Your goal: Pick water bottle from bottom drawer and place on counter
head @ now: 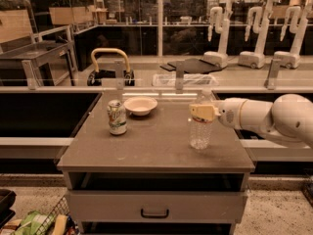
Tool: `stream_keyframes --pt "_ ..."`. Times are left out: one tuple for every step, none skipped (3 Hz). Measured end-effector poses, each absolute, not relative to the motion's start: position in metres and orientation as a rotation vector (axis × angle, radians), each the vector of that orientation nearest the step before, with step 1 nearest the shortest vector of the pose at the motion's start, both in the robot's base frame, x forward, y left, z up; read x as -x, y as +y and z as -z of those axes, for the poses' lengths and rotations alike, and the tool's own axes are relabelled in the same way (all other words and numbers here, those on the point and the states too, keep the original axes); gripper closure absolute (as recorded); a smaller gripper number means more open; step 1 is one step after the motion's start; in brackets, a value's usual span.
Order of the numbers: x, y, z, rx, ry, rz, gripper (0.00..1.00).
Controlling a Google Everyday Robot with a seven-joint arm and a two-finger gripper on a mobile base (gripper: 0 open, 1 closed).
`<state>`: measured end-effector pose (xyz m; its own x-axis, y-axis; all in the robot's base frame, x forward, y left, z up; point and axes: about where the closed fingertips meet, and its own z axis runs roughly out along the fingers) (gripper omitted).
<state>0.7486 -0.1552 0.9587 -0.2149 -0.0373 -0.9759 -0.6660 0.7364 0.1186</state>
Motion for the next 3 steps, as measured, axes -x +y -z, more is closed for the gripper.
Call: stream_keyframes --pt "-0.747 -0.158 -0.926 0.557 1.734 -0.629 0.98" --pt "-0.747 -0.158 -0.935 0.557 1.734 -0.629 0.76" --pt "-0.747 -0.158 -0.936 0.557 1.734 -0.629 0.52"
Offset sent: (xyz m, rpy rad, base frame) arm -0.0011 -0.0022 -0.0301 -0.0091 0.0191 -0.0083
